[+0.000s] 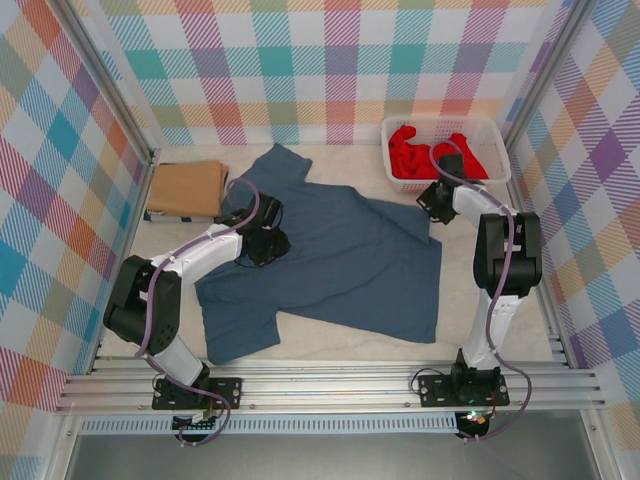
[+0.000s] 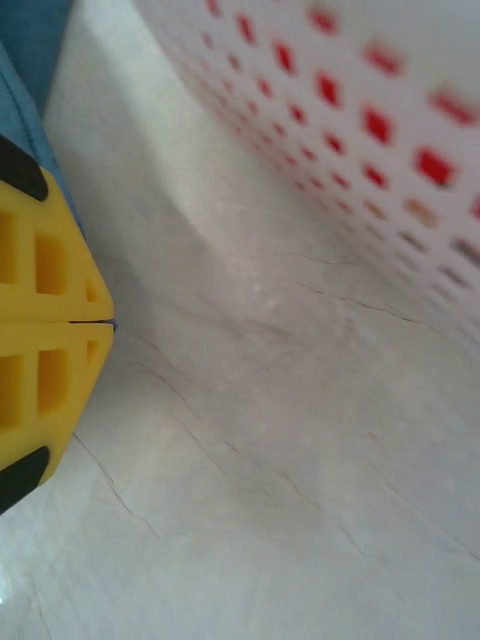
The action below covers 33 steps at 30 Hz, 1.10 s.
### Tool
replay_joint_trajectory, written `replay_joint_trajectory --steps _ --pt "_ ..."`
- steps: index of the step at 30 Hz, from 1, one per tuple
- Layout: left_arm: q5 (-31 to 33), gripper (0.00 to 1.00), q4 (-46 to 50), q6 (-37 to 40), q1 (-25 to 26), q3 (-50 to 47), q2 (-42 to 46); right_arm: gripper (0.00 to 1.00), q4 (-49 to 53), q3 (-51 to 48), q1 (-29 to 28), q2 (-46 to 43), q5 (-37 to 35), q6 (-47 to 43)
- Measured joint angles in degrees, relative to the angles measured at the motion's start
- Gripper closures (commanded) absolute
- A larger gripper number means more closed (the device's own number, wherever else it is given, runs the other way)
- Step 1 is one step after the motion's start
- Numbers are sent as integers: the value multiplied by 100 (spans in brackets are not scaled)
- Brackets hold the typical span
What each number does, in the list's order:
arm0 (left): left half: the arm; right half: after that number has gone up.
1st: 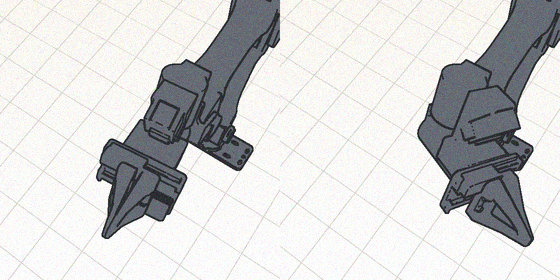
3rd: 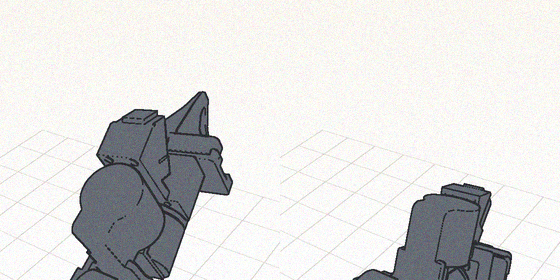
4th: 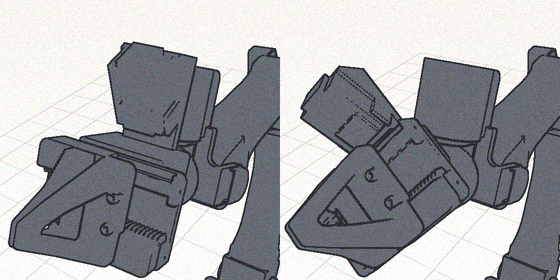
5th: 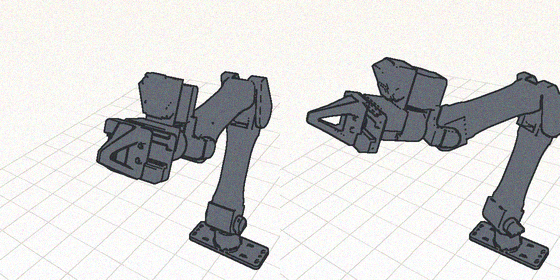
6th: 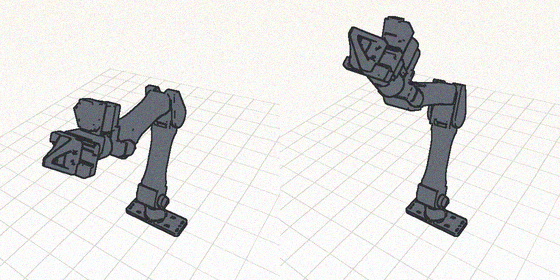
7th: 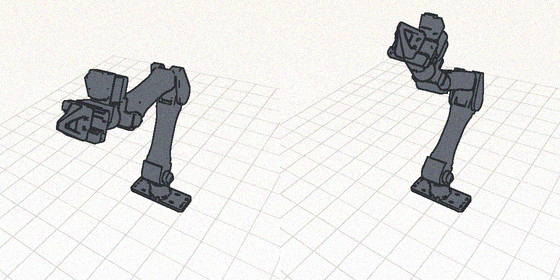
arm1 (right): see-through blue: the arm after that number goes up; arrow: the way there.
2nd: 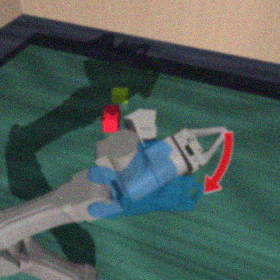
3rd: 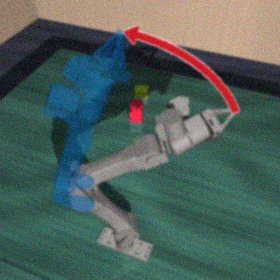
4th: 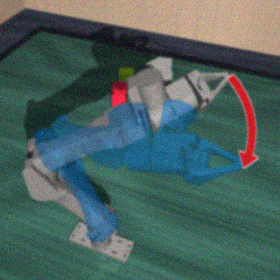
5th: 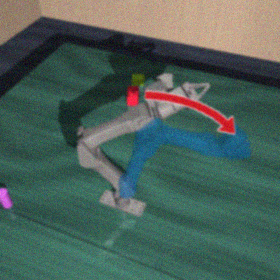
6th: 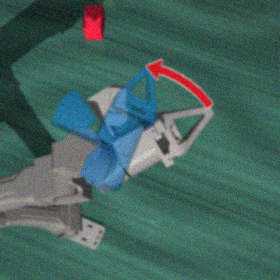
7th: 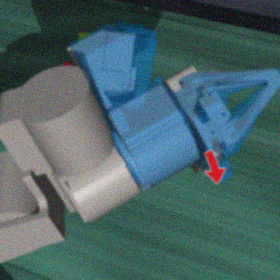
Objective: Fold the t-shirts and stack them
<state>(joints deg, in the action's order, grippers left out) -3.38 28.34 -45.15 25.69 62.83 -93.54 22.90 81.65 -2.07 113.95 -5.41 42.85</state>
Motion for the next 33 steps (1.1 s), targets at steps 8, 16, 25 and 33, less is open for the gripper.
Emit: replay_joint_trajectory --steps 8,16,25,33 --pt "4 83 42 2 0 -2 0 100 173 247 144 0 -175 15" --pt "48 83 168 2 0 -2 2 100 249 688 197 227 -262 11" --pt "153 75 435 103 -26 83 76 48 857 1016 254 549 -446 -85" --pt "374 65 1279 144 -588 195 826 49 1421 885 245 -116 -643 144"
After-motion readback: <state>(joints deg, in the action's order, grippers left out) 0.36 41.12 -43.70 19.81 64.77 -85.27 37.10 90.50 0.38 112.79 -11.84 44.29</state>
